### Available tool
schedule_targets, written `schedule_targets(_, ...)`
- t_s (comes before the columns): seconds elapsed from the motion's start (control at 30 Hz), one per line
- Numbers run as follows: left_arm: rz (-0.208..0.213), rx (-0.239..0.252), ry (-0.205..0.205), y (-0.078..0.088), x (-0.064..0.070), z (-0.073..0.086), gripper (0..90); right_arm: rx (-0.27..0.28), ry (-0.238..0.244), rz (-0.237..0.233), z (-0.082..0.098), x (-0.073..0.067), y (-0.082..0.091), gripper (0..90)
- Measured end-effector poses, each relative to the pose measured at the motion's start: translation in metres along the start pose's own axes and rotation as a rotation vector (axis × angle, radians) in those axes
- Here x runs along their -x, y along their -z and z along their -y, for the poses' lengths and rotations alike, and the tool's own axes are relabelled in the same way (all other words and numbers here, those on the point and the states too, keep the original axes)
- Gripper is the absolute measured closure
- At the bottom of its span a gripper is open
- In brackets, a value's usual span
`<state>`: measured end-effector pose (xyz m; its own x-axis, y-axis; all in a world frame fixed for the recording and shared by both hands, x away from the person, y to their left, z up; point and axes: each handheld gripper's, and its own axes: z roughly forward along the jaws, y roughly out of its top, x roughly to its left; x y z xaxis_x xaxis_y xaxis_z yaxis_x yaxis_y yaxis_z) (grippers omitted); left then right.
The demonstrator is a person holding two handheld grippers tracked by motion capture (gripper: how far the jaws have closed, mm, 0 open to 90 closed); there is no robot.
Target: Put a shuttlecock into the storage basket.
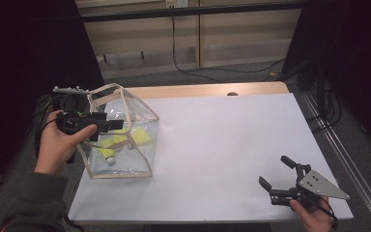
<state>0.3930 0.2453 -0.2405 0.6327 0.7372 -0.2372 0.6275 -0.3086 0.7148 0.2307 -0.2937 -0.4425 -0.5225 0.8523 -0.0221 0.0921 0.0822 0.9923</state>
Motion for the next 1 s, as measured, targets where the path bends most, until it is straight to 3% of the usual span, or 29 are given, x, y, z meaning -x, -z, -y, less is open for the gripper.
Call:
schedule_targets(0.13,0.006,0.009,-0.007,-0.003,0.004,-0.001,17.8,0.0,0.001,0.001,0.0,0.0,0.0,1.7)
schedule_targets(0.23,0.033,0.017,-0.013,-0.005,0.006,-0.001,16.3,0.001,-0.001,-0.001,0.0,0.0,0.0,1.7)
schedule_targets(0.47,0.077,0.025,-0.059,-0.011,0.016,-0.003,13.0,-0.002,-0.003,0.0,0.0,0.0,0.0,1.7)
schedule_targets(0.63,0.073,0.024,-0.064,-0.016,0.025,-0.005,6.6,0.001,-0.001,-0.002,0.0,0.0,0.0,1.7)
schedule_targets(1.0,0.121,0.046,-0.09,-0.023,0.036,-0.005,5.0,0.002,-0.002,-0.003,0.0,0.0,0.0,1.7)
